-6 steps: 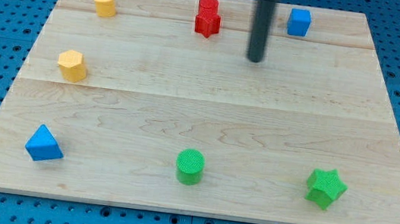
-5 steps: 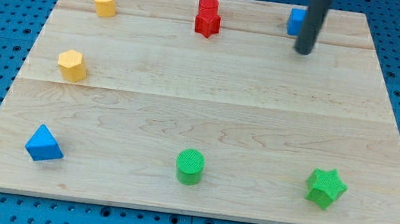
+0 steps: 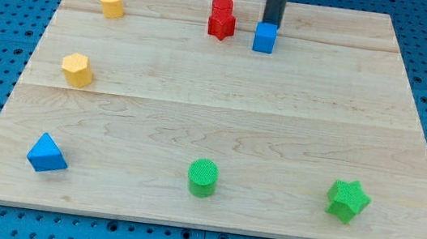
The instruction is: Push the blue cube towards the center
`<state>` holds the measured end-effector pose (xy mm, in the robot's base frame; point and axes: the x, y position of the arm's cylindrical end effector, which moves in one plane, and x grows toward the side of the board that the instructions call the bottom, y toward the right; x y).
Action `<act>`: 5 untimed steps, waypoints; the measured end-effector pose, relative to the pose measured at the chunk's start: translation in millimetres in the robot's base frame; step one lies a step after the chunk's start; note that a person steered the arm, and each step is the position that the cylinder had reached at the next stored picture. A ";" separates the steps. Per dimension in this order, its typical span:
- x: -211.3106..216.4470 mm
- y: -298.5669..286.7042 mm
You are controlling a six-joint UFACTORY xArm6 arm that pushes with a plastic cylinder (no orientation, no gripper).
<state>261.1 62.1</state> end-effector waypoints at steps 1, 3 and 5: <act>45.4 -2.1; 128.8 -13.4; 199.6 -71.2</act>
